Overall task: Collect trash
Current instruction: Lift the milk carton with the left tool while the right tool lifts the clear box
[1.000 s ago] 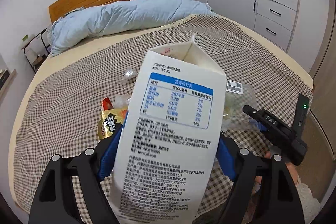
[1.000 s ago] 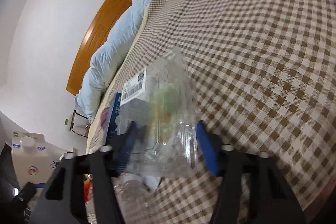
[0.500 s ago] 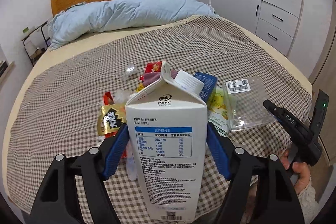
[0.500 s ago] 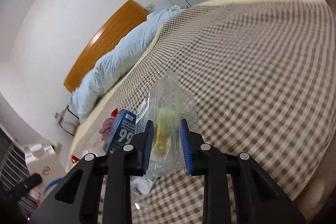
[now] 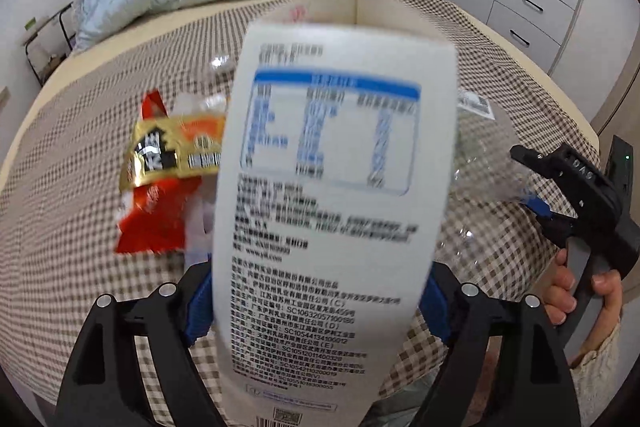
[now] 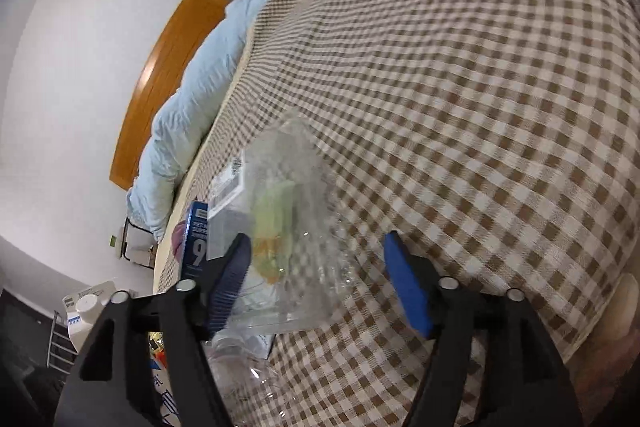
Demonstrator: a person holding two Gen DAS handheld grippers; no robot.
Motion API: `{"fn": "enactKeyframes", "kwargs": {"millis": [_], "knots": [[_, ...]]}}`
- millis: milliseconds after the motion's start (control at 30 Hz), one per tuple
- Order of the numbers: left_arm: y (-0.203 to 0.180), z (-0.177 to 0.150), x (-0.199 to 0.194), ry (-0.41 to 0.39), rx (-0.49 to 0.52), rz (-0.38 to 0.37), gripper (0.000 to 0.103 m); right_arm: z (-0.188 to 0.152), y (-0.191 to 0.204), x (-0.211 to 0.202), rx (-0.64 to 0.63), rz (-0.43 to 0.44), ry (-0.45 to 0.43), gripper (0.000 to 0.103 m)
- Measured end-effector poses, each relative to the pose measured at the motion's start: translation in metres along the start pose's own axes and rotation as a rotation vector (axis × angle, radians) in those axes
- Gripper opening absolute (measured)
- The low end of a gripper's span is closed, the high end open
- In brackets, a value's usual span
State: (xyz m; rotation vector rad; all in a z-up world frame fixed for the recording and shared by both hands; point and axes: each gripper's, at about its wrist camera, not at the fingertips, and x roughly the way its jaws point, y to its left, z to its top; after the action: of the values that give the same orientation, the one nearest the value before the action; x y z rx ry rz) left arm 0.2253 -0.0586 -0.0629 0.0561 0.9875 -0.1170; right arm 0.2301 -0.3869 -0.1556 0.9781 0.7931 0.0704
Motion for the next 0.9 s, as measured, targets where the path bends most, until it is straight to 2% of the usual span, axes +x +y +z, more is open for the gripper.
{"fn": "enactKeyframes", "kwargs": {"millis": [100, 200, 333, 433, 500, 567, 667, 833, 867, 900], "knots": [[0.005, -0.005, -0.002, -0.02, -0.017, -0.005, 0.078, -0.006, -0.01, -0.009, 0.049, 0.002, 0.024, 0.071], [0.003, -0.006, -0.007, -0.041, 0.009, -0.002, 0.077, -0.017, -0.018, -0.021, 0.103, 0.011, 0.033, 0.073], [0.003, -0.004, -0.007, -0.046, 0.027, -0.012, 0.077, -0.035, -0.027, -0.039, 0.189, 0.011, -0.003, 0.075], [0.005, -0.006, -0.006, -0.045, 0.014, -0.031, 0.077, -0.049, -0.025, -0.043, 0.193, 0.04, -0.02, 0.086], [0.005, -0.003, -0.002, -0.043, 0.004, -0.041, 0.077, -0.052, -0.023, -0.035, 0.168, 0.062, -0.031, 0.087], [0.003, -0.001, -0.002, -0.043, -0.004, -0.047, 0.077, -0.047, -0.023, -0.027, 0.189, 0.102, -0.034, 0.092], [0.003, 0.0, -0.002, -0.042, -0.002, -0.048, 0.077, -0.046, -0.016, -0.023, 0.188, 0.093, -0.044, 0.096], [0.004, -0.002, -0.003, -0.041, -0.006, -0.044, 0.077, -0.058, 0.006, -0.019, 0.051, -0.005, -0.093, 0.095], [0.003, -0.002, -0.003, -0.041, -0.006, -0.043, 0.077, -0.059, 0.007, -0.018, 0.043, -0.015, -0.091, 0.08], [0.002, -0.002, -0.003, -0.041, -0.006, -0.042, 0.077, -0.06, 0.008, -0.016, 0.043, -0.017, -0.076, 0.073]]}}
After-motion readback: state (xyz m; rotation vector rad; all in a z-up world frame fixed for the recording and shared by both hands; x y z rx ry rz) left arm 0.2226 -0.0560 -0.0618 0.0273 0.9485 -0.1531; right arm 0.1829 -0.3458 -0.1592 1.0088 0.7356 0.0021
